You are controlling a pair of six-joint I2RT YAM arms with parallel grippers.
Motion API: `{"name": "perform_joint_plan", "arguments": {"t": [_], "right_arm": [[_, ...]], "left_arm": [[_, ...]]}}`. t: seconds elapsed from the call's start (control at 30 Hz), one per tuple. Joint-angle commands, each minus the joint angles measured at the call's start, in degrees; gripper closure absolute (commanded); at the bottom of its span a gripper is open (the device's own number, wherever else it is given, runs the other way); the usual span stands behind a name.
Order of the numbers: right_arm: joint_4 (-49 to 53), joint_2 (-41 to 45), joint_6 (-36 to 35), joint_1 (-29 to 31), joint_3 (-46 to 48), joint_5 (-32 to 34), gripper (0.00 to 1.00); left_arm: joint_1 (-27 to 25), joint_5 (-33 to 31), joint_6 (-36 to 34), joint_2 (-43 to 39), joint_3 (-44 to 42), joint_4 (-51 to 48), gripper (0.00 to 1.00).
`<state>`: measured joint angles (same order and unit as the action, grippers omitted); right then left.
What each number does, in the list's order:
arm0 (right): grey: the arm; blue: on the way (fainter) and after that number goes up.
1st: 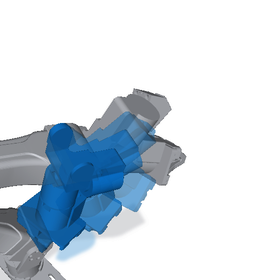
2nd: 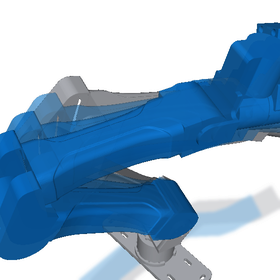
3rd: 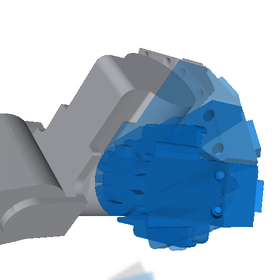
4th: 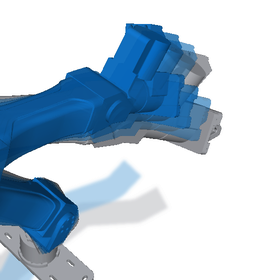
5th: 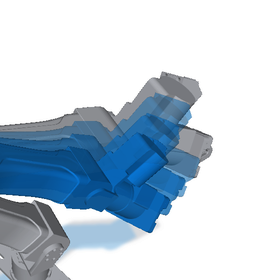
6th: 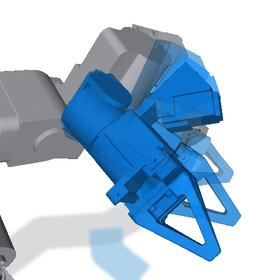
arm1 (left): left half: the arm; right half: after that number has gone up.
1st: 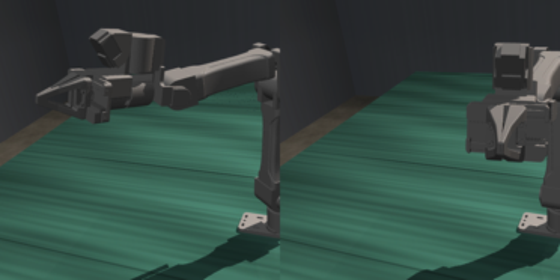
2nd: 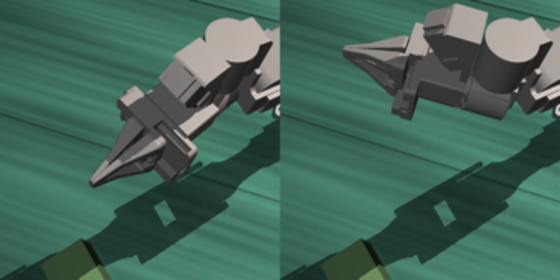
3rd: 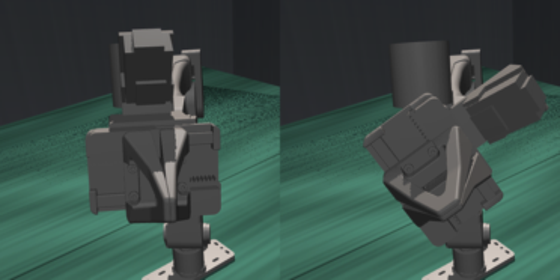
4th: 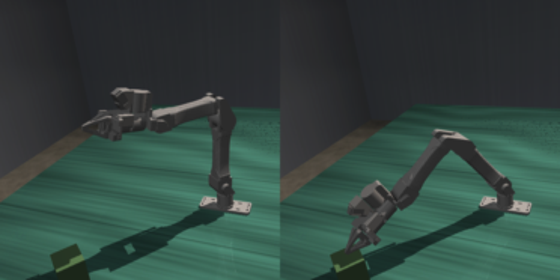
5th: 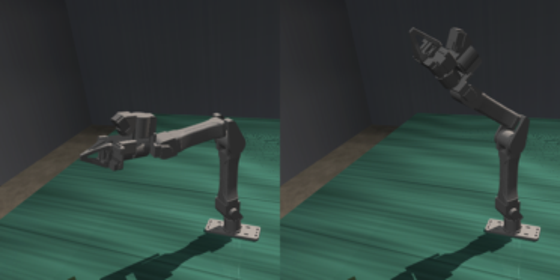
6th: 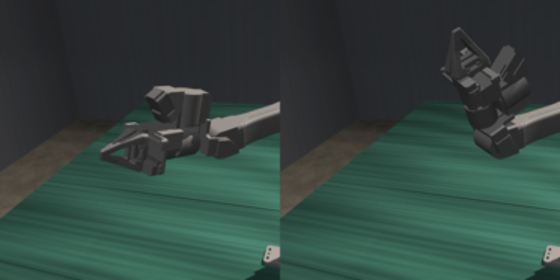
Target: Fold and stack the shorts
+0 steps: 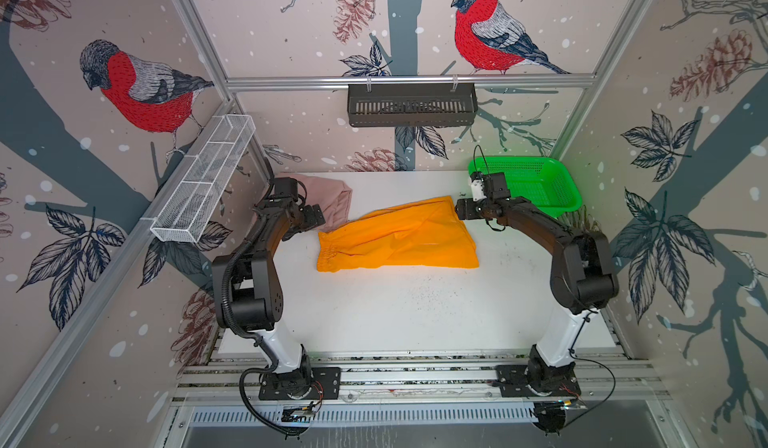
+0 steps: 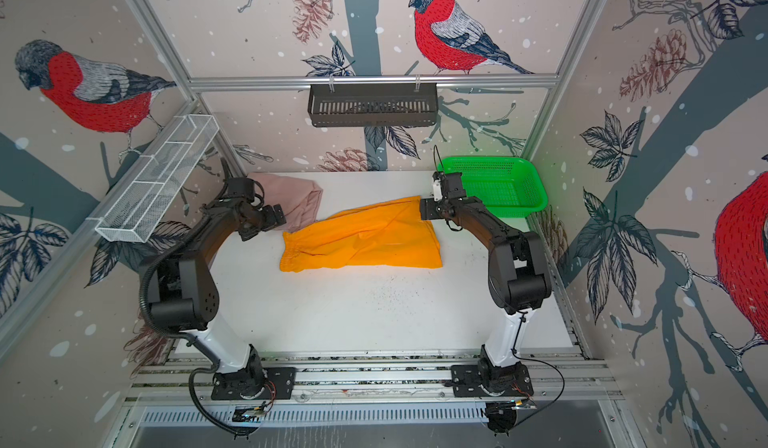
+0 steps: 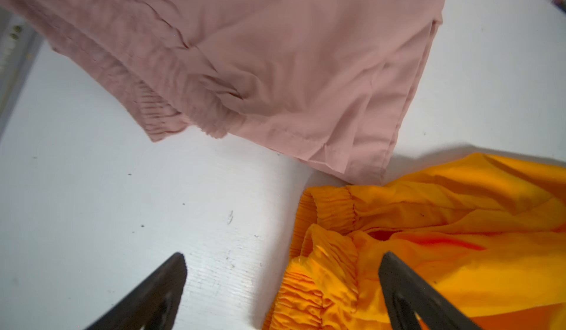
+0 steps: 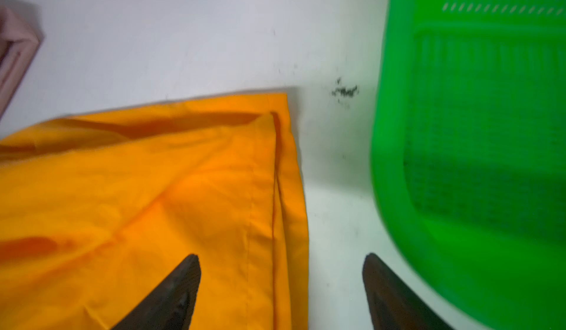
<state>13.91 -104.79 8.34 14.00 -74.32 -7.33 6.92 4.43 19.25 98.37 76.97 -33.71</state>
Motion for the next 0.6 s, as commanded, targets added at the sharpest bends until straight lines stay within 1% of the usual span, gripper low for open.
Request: {"name": "perform_joint_plan", "arguments": {"t": [0.0,0.03,0.07,0.1,0.13,0.2,0.23,0.27,0.37,0.43,0.5,0.57], "right_arm": [[-3.0,3.1,2.7,0.1,6.1,-1.4,0.16],[-4.1,3.8,3.1,0.1,8.7,-1.8,0.16],[-4.7,4.1,3.3,0.1,10.3,-2.1,0.16],[-5.2,4.2,3.3,0.1,11.7,-3.0,0.16],[-6.0,4.3,3.2,0.1,13.1,-4.1,0.17],[-7.5,4.4,3.4,0.1,15.2,-5.4,0.21],[-8.0,4.7,3.4,0.1,16.0,-6.2,0.24],[-8.1,5.1,3.6,0.1,16.6,-6.7,0.27],[-7.1,7.4,4.2,0.1,18.6,-8.1,0.48],[-5.9,10.2,5.3,0.1,21.2,-8.0,0.70],[-4.5,13.1,6.9,0.1,24.2,-8.0,0.87],[-2.8,15.8,8.8,0.1,27.3,-7.9,0.97]], "left_arm": [[1.1,-2.2,-0.2,-0.7,2.1,-1.2,0.02],[1.1,-2.1,-0.3,-0.9,2.5,-1.8,0.02],[1.0,-0.5,-0.3,-1.1,2.4,-1.5,0.02],[1.0,3.1,-0.7,-1.5,1.8,-0.3,0.02],[0.9,8.0,-1.2,-2.2,0.3,2.1,0.02],[0.6,16.5,-1.6,-3.8,-3.6,7.9,0.02],[0.3,19.7,-1.4,-4.4,-5.6,10.6,0.02],[0.2,21.4,-1.4,-4.7,-6.9,12.1,0.02],[-1.2,22.1,-1.6,-4.1,-8.8,12.3,0.02],[-3.0,21.3,-1.9,-3.6,-9.8,11.7,0.02],[-4.0,20.3,-2.2,-3.5,-11.0,11.1,0.02],[-4.2,20.4,-1.7,-3.8,-12.5,11.3,0.02]]}}
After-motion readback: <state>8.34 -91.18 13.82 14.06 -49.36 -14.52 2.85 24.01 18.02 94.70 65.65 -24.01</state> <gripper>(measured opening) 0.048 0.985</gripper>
